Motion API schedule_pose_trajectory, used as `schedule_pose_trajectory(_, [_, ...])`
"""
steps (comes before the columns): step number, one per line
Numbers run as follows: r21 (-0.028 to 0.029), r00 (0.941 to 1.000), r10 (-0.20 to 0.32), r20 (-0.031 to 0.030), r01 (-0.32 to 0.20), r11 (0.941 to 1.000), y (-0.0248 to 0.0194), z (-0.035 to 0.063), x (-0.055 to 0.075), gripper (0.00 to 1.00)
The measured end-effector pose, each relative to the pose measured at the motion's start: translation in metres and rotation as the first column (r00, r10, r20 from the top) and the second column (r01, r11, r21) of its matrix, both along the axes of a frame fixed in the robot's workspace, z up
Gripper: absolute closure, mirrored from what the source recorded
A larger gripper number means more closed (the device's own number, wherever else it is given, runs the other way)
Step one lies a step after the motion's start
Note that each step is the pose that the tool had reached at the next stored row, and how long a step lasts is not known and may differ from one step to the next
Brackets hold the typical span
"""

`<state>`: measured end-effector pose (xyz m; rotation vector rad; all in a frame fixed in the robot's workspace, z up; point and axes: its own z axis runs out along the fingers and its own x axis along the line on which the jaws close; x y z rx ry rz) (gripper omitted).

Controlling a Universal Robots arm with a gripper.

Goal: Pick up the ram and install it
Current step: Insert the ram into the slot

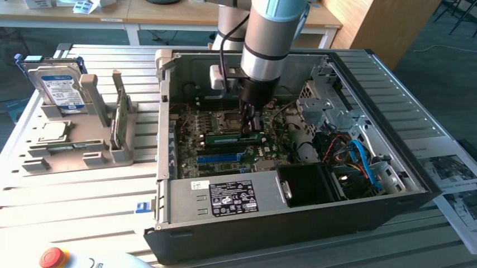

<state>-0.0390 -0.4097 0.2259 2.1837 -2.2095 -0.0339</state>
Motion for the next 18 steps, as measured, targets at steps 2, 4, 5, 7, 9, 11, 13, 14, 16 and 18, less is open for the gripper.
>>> schedule_pose_trajectory(2, [0.0000, 1.0000, 0.000, 0.0000, 0.000, 1.0000, 0.0000, -0.0007, 0.0000, 0.88])
schedule_pose_trajectory(4, [0.0000, 1.0000, 0.000, 0.0000, 0.000, 1.0000, 0.0000, -0.0015, 0.0000, 0.88])
schedule_pose_trajectory(5, [0.0001, 1.0000, 0.000, 0.0000, 0.000, 1.0000, 0.0000, -0.0019, -0.0001, 0.88])
schedule_pose_trajectory(7, [0.0000, 1.0000, 0.000, 0.0000, 0.000, 1.0000, 0.0000, -0.0026, -0.0001, 0.88])
schedule_pose_trajectory(9, [-0.0002, 1.0000, 0.000, 0.0000, 0.000, 1.0000, 0.0000, -0.0030, -0.0001, 0.88])
schedule_pose_trajectory(11, [-0.0002, 1.0000, 0.000, -0.0001, 0.000, 1.0000, 0.0000, -0.0031, -0.0001, 0.88])
schedule_pose_trajectory(13, [0.0000, 1.0000, 0.000, -0.0001, 0.000, 1.0000, 0.0000, -0.0032, -0.0001, 0.88])
schedule_pose_trajectory(14, [0.0000, 1.0000, 0.000, -0.0001, 0.000, 1.0000, 0.0000, -0.0032, -0.0001, 0.88])
schedule_pose_trajectory(16, [0.0000, 1.0000, 0.000, 0.0000, 0.000, 1.0000, 0.0000, -0.0032, -0.0001, 0.88])
schedule_pose_trajectory(18, [0.0000, 1.0000, 0.000, 0.0000, 0.000, 1.0000, 0.0000, -0.0032, -0.0001, 0.88])
